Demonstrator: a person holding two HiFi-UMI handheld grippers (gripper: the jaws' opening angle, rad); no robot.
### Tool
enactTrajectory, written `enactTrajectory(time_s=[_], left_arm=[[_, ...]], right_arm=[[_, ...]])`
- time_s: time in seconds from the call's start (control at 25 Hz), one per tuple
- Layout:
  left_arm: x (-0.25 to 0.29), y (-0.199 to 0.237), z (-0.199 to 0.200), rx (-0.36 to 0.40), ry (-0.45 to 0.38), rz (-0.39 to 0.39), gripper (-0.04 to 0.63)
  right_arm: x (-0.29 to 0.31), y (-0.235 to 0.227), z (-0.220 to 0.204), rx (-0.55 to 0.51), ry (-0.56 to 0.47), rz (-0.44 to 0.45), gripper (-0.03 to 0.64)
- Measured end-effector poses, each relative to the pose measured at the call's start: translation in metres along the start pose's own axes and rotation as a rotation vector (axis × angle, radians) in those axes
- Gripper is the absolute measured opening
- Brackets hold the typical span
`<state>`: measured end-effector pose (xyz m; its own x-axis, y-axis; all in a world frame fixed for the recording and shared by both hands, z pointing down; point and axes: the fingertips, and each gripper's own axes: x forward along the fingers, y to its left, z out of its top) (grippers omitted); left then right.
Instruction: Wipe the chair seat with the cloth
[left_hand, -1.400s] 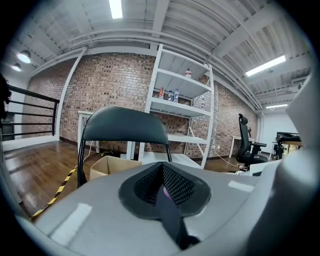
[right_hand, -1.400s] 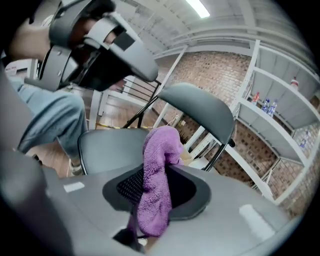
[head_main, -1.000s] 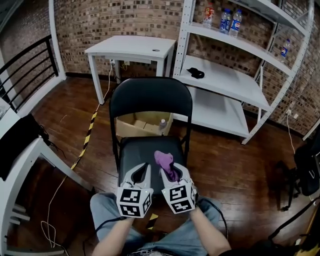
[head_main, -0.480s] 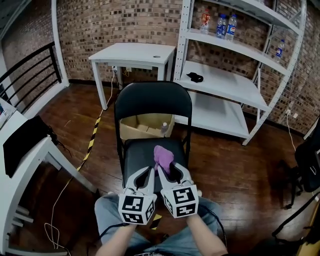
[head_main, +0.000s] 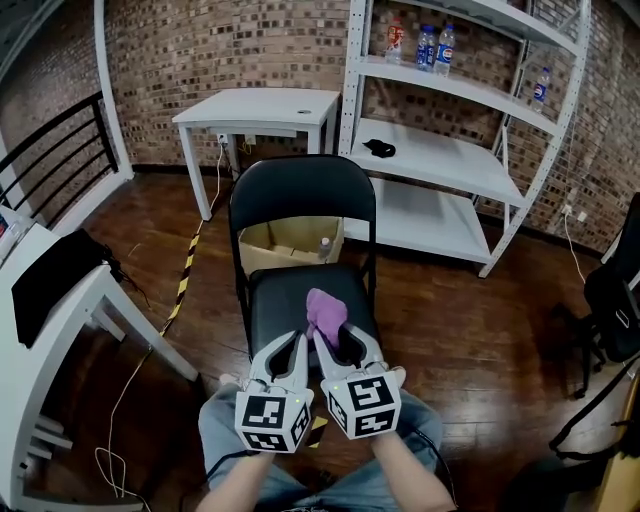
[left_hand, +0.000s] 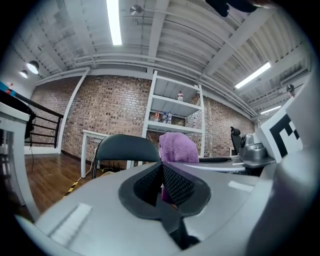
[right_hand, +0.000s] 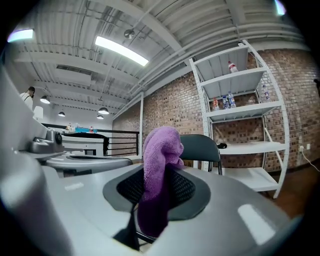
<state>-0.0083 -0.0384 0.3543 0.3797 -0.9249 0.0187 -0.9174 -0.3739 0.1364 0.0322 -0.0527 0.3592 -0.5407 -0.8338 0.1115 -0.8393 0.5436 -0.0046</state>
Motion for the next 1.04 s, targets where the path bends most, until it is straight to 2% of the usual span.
enactTrajectory(time_s=[0.56,1.04], left_arm=[[-0.07,-0.019,-0.002,0.006,-0.008,-0.008,0.003],[-0.067,-0.026,0.003,0.0,-0.025,-0.023,0.003]], right_arm=[[-0.058,0.047,-0.004,0.01,-0.026,-0.019,0.106],[-0.064,0.04,0.001,0.01,-0.037,-0.046,0.106]])
